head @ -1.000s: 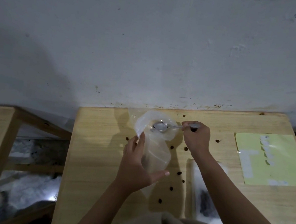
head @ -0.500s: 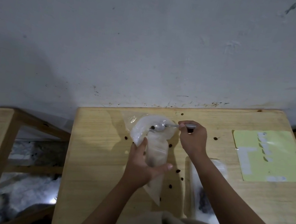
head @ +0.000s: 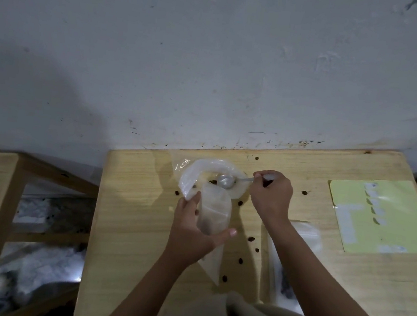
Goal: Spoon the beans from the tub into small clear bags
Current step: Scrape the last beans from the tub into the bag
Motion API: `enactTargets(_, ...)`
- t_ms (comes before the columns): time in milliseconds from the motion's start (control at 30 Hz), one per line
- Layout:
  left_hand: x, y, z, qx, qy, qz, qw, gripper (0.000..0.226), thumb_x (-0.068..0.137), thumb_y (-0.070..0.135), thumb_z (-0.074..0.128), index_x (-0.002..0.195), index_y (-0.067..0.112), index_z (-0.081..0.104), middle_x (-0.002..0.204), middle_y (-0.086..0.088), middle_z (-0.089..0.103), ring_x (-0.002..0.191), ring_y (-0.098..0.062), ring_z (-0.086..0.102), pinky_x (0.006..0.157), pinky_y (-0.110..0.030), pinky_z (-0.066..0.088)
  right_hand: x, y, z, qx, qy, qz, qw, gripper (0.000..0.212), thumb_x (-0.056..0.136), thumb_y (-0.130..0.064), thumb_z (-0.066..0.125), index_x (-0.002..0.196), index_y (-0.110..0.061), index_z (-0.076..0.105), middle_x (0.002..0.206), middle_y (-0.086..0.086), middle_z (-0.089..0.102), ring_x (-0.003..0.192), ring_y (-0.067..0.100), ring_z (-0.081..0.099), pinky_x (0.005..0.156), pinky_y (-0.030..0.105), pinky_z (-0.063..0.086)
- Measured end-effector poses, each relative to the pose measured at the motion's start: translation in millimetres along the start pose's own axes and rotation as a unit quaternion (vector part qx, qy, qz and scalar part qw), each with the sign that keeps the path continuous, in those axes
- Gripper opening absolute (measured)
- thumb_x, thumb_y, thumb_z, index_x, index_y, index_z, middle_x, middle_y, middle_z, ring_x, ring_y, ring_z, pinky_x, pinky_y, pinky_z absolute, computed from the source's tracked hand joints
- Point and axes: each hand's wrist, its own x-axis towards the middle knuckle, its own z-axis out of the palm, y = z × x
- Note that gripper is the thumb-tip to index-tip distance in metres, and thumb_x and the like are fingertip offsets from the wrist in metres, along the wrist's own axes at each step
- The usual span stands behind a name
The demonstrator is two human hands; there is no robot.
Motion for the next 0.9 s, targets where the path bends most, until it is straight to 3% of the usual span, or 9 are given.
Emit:
enactTargets(233, 2, -3, -1, 0.050, 0.018, 0.044, 0.998, 0.118, 0.044, 0.070, 0.076, 0.145, 0.026, 0.032, 0.135, 0.007, 0.033, 0.125, -0.013, 0.039, 0.100, -0.036, 0.047, -8, -2, 7, 0.057, 0.044, -0.037, 0.997, 0.011, 0.087, -0.003, 0.057, 0.089, -0.004, 0.068, 0.076, -0.002, 0.061, 0.064, -0.001, 0.055, 0.056, 0.003, 0.041)
enactTargets(367, 9, -3, 0, 0.044, 0.010, 0.038, 0.998, 0.118, 0.044, 0.070, 0.078, 0.144, 0.027, 0.033, 0.134, 0.009, 0.033, 0.127, -0.011, 0.038, 0.103, -0.037, 0.045, 0, -5, 3, 0.051, 0.001, -0.037, 0.998, 0.012, 0.087, -0.004, 0.058, 0.091, -0.006, 0.069, 0.079, -0.003, 0.063, 0.066, 0.000, 0.056, 0.057, 0.005, 0.044)
enactTargets(433, 11, -5, -1, 0.049, 0.010, 0.040, 0.998, 0.117, 0.044, 0.069, 0.079, 0.143, 0.027, 0.034, 0.135, 0.009, 0.033, 0.127, -0.012, 0.038, 0.102, -0.038, 0.046, 6, -5, -1, 0.041, -0.031, -0.028, 0.998, 0.013, 0.087, -0.004, 0.057, 0.086, -0.010, 0.069, 0.072, -0.005, 0.063, 0.059, 0.004, 0.056, 0.050, 0.008, 0.043)
enactTargets(533, 10, -9, 0, 0.066, 0.006, 0.052, 0.996, 0.116, 0.046, 0.069, 0.078, 0.143, 0.024, 0.034, 0.134, 0.010, 0.033, 0.127, -0.011, 0.037, 0.101, -0.039, 0.046, 13, -1, -3, 0.042, -0.071, 0.017, 0.996, 0.018, 0.087, -0.005, 0.056, 0.079, -0.016, 0.068, 0.068, -0.008, 0.062, 0.055, 0.010, 0.055, 0.040, 0.009, 0.041)
enactTargets(733, 10, -13, 1, 0.052, -0.002, 0.052, 0.997, 0.112, 0.046, 0.068, 0.079, 0.140, 0.025, 0.037, 0.130, 0.012, 0.035, 0.124, -0.012, 0.041, 0.098, -0.041, 0.048, 4, 7, 4, 0.106, -0.067, 0.105, 0.987, 0.018, 0.086, -0.007, 0.060, 0.073, -0.017, 0.068, 0.073, 0.002, 0.070, 0.073, 0.019, 0.066, 0.068, 0.031, 0.054)
enactTargets(900, 10, -14, 0, 0.026, -0.002, 0.035, 0.999, 0.108, 0.043, 0.066, 0.079, 0.137, 0.027, 0.040, 0.128, 0.013, 0.039, 0.121, -0.012, 0.043, 0.097, -0.042, 0.049, -12, 12, 8, 0.219, -0.058, 0.250, 0.941, 0.009, 0.087, -0.008, 0.061, 0.084, -0.008, 0.070, 0.073, 0.006, 0.068, 0.067, 0.016, 0.064, 0.063, 0.030, 0.055)
